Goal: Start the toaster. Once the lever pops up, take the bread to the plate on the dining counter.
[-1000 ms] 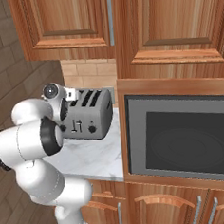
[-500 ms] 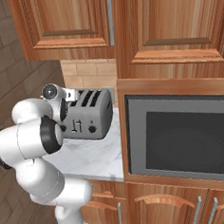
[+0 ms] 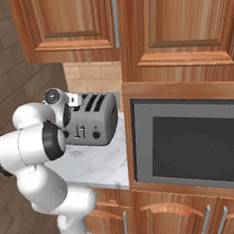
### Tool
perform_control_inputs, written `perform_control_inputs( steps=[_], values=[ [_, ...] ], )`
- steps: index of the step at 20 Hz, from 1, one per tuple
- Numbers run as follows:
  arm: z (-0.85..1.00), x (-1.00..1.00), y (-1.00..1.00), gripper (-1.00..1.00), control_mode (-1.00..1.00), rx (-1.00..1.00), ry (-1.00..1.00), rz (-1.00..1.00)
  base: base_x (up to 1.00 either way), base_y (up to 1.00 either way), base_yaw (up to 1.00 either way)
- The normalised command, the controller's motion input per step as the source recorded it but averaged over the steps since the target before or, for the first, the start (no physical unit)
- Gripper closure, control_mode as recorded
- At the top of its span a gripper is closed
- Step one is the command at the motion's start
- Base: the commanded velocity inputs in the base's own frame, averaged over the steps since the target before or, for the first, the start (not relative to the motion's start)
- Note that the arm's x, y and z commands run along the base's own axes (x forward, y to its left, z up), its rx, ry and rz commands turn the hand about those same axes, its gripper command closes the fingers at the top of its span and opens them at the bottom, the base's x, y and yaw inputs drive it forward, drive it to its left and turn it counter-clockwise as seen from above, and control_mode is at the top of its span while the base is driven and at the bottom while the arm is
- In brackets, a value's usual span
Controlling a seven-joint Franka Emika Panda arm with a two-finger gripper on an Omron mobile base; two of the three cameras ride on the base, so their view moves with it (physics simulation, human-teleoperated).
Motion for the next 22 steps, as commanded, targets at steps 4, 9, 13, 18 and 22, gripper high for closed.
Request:
perform_control_inputs(
  steps=[4,9,13,18,22],
  values=[
    [0.0,0.07,0.0,-1.0,-1.0,0.0,0.0,0.0,0.0,0.0,0.0],
    [-0.01,0.11,0.0,-1.0,-1.0,0.0,0.0,0.0,0.0,0.0,0.0],
    [0.0,0.1,0.0,-1.0,-1.0,0.0,0.0,0.0,0.0,0.0,0.0],
    [-0.02,0.0,0.0,-1.0,-1.0,0.0,0.0,0.0,0.0,0.0,0.0],
    [0.0,0.0,0.0,-1.0,-1.0,0.0,0.0,0.0,0.0,0.0,0.0]
  ],
)
